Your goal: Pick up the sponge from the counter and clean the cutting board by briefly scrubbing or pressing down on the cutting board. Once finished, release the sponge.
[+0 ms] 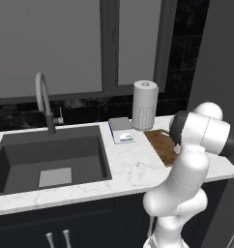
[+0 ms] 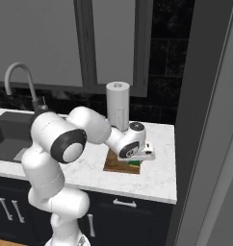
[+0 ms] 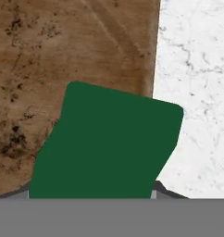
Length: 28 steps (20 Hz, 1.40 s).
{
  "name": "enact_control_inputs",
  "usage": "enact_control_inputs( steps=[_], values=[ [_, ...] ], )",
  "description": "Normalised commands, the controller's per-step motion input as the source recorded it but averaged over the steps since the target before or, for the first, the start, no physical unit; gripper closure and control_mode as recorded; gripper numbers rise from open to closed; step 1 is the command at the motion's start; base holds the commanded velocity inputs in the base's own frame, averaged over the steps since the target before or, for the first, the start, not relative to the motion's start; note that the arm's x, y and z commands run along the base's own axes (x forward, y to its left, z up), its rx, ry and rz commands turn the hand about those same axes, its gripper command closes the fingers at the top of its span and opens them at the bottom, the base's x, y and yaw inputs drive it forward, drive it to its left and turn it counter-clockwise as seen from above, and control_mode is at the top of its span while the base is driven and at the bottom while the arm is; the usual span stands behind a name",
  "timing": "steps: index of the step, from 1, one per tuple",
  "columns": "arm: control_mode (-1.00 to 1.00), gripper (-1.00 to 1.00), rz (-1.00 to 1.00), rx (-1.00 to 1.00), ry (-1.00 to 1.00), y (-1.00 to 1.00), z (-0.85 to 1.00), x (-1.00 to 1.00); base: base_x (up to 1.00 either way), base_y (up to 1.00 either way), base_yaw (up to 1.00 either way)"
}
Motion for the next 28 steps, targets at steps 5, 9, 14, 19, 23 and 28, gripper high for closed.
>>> enact_control_inputs(
  steps=[5,9,14,19,23,28],
  values=[
    [-1.0,1.0,0.0,0.0,0.0,-0.36,-0.14,-0.54,0.0,0.0,0.0],
    [-1.0,1.0,0.0,0.0,0.0,0.22,-0.21,-0.78,0.0,0.0,0.0],
    [-1.0,1.0,-0.01,0.0,-0.02,0.98,-0.08,-0.56,0.0,0.0,0.0],
    [-1.0,1.0,-0.02,0.0,-0.01,1.0,0.0,-0.24,0.0,0.0,0.0],
    [-1.0,1.0,-0.07,0.0,0.0,1.0,0.09,0.03,0.0,0.0,0.0],
    [-1.0,1.0,-0.14,0.0,-0.04,1.0,0.26,0.56,0.0,0.0,0.0]
  ],
)
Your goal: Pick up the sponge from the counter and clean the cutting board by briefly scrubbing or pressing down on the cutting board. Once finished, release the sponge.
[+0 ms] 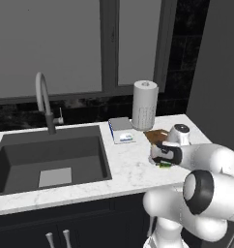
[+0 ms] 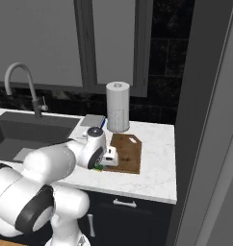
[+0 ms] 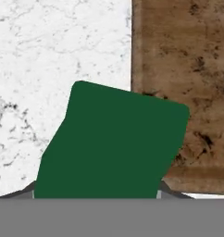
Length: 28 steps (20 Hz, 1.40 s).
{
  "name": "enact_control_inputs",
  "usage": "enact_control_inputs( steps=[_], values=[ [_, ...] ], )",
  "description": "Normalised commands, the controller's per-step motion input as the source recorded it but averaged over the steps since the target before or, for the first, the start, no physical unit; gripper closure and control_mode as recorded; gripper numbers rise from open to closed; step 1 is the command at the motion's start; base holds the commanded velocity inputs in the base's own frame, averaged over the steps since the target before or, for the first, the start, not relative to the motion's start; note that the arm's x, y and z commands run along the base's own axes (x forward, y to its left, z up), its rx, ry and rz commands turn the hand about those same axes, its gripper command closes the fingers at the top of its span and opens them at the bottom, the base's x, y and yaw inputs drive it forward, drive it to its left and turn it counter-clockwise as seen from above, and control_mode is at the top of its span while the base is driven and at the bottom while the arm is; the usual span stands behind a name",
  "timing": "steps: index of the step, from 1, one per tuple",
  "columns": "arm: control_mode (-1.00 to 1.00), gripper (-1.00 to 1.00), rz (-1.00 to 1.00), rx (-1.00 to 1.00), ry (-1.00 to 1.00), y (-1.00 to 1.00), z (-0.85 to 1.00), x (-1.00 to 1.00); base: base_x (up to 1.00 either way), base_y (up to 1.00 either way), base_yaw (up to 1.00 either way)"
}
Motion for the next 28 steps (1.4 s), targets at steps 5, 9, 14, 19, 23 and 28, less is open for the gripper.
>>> enact_control_inputs(
  steps=[5,9,14,19,23,28],
  values=[
    [-1.0,1.0,-0.11,0.0,0.05,0.89,0.18,0.77,0.0,0.0,0.0],
    [-1.0,1.0,0.0,0.0,0.21,0.16,-0.47,0.33,0.0,0.0,0.0],
    [-1.0,-1.0,0.0,-0.01,0.07,-0.74,-0.39,0.01,0.0,0.0,0.0],
    [-1.0,-1.0,0.0,0.0,0.01,0.0,0.02,0.0,0.0,0.0,0.0],
    [-1.0,-1.0,0.0,0.02,-0.1,0.0,0.74,0.0,0.0,0.0,0.0],
    [-1.0,-1.0,-0.03,0.09,-0.31,-0.21,1.0,-0.45,0.0,0.0,0.0]
  ],
)
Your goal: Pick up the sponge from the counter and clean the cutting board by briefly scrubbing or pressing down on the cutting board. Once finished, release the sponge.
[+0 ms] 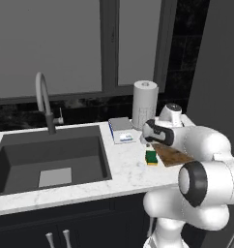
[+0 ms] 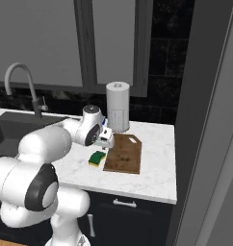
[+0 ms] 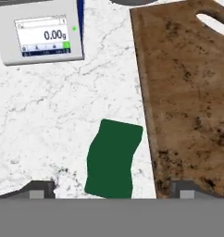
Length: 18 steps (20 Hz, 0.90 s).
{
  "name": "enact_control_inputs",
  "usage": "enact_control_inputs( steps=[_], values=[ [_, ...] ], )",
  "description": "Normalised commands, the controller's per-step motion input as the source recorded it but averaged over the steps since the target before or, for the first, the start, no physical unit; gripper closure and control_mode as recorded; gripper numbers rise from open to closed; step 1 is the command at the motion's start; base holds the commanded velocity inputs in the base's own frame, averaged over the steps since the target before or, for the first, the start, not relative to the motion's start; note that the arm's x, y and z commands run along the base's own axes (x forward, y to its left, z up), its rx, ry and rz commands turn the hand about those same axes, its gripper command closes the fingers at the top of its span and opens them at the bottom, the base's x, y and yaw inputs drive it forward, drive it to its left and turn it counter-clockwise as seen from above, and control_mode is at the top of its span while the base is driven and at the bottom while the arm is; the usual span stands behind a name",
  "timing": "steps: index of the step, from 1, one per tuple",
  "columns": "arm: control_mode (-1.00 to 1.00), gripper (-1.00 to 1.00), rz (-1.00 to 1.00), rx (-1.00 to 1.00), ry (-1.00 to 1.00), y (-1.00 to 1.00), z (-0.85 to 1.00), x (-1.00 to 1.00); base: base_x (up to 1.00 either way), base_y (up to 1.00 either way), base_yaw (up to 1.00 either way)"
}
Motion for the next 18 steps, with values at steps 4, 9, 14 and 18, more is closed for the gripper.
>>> enact_control_inputs(
  steps=[4,9,14,18],
  values=[
    [-1.0,-1.0,-0.01,0.11,-0.49,-0.31,1.0,-1.0,0.0,0.0,0.0],
    [-1.0,-1.0,-0.03,0.11,-0.47,-0.26,1.0,-1.0,0.0,0.0,0.0],
    [-1.0,-1.0,-0.04,0.12,-0.45,-0.23,1.0,-1.0,0.0,0.0,0.0],
    [-1.0,-1.0,-0.11,0.13,-0.34,-0.12,1.0,-0.84,0.0,0.0,0.0]
  ],
)
